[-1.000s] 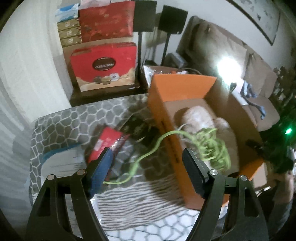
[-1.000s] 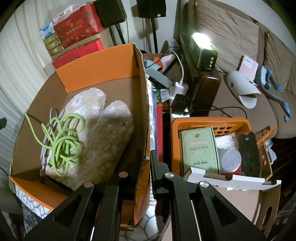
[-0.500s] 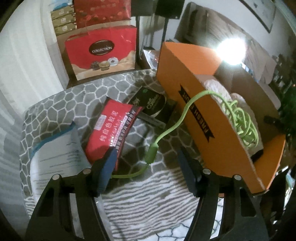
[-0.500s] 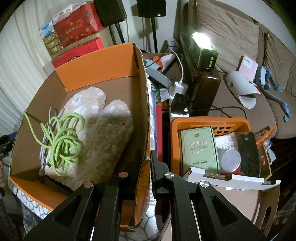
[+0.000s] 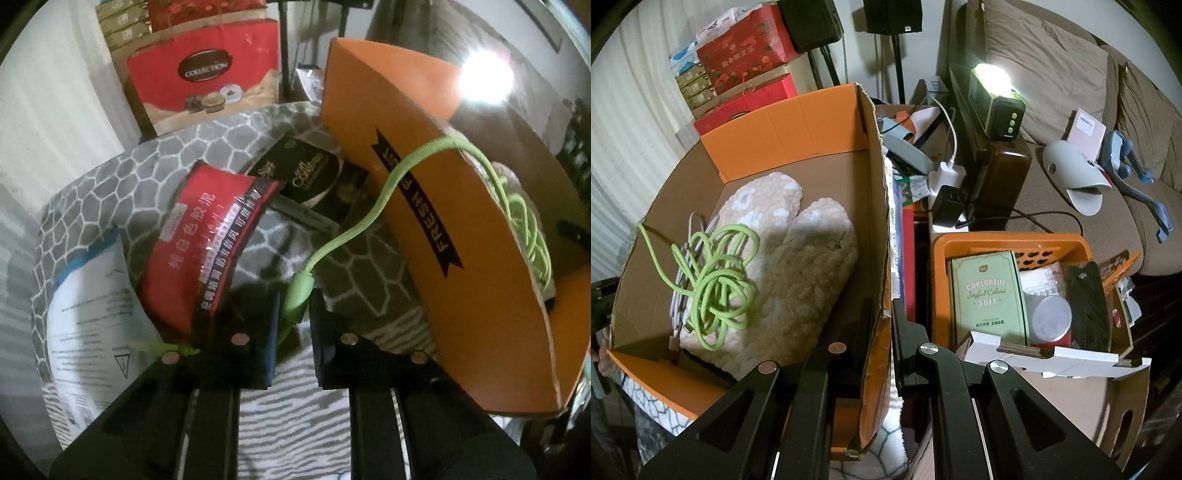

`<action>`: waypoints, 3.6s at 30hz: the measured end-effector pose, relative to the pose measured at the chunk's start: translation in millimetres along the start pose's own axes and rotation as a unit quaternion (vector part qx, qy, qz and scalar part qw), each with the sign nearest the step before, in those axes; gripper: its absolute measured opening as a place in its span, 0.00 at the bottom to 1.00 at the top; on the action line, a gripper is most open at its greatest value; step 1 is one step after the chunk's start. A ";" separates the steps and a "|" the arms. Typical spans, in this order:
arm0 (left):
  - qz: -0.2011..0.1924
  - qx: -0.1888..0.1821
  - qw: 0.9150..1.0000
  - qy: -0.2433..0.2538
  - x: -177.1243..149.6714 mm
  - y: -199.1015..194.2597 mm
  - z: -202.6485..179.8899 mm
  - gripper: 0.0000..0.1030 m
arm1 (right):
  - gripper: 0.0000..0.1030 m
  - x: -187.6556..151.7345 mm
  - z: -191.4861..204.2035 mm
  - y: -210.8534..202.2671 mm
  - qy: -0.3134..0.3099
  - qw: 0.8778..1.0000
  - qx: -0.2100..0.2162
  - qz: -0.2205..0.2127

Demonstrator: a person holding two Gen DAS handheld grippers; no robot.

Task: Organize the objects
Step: 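Grasp the trailing end of the green cable with the left gripper, then lift the green cable end and drop it into the orange box, then move the left gripper to the red snack packet and grasp it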

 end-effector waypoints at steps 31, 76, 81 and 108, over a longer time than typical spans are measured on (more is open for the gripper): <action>-0.119 -0.224 0.967 -0.011 55.3 -103.6 -118.6 0.10 | 0.07 -1.3 -1.2 -0.2 -0.001 1.000 -0.001 0.000; -0.105 0.005 0.993 -0.057 32.2 -113.1 25.7 0.89 | 0.08 -5.1 -2.5 0.4 -0.001 1.000 -0.003 0.002; -0.073 0.011 0.997 -0.024 32.4 -81.9 36.4 0.89 | 0.08 -6.6 -1.7 -1.6 -0.004 1.000 -0.007 0.004; -0.001 0.027 0.999 -0.024 43.5 -2.6 53.4 0.50 | 0.07 -4.9 0.5 -0.8 -0.008 1.000 -0.010 0.007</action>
Point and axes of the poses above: each gripper's, at about its wrist camera, not at the fingertips, and y roughly the way its jaws point, z to its left, x to its top, the point moved 1 cm from there along y, roughly the way its jaws point, and after that the axes turned 15 degrees about -x, right-handed, at the moved point
